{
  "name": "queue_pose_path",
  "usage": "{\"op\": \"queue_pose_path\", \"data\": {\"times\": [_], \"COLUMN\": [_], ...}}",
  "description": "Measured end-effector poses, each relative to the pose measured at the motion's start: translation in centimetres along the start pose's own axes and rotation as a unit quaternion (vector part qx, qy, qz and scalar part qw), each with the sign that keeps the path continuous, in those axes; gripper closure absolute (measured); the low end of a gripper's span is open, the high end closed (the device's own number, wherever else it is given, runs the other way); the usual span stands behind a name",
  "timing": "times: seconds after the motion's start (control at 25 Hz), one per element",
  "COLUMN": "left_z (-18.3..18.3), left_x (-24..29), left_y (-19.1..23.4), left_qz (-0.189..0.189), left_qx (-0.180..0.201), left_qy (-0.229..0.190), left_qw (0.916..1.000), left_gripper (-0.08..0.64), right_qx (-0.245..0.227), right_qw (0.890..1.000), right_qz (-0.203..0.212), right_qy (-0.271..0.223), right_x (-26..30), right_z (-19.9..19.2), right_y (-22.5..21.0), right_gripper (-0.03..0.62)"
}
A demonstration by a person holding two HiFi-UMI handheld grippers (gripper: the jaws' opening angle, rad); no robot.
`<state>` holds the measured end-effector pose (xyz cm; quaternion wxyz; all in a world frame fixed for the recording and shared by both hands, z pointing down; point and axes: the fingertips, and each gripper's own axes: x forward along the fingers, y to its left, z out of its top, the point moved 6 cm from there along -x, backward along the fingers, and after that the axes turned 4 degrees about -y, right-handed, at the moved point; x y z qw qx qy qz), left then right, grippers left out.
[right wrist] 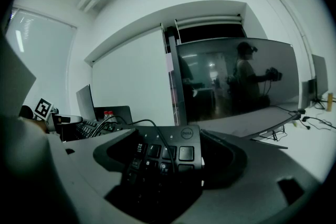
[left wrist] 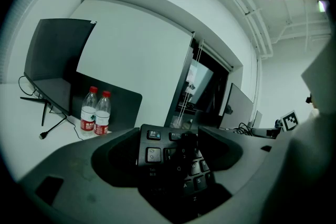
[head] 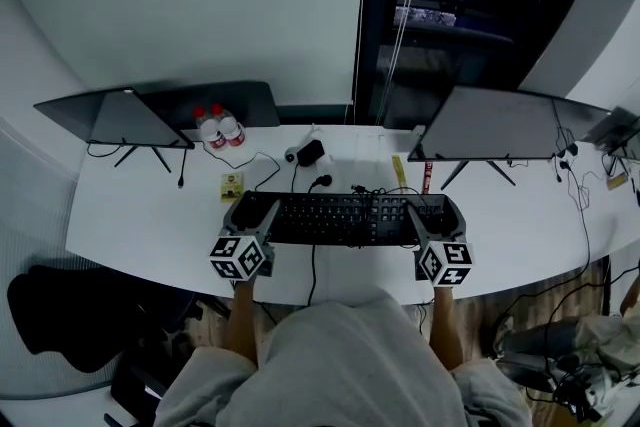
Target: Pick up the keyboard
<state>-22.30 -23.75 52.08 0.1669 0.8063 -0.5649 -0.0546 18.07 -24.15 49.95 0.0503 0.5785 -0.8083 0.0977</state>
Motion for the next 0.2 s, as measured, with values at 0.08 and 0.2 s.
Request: {"op": "queue_pose_path", "data": {"times": [0.08, 0.2], "left_z": [-0.03, -0.16], "left_x": [0.04, 0.12], "left_y": [0.09, 0.25], "left_qz": [0.001, 0.003], "left_qx": [-0.001, -0.002], "left_qy": [0.001, 0.001], "left_qw": [1.0, 1.0], "left_gripper": [0.239, 0.239], "right_qx": [0.0, 0.0], "right_qw": [1.0, 1.0], "right_qz": [0.0, 0.001], "right_qy": [0.002, 0.003], "right_x": [0.11, 0.29], "right_z": [-0.05, -0.17], "right_y": [0.01, 0.05], "right_gripper": [0.219, 0.219]}}
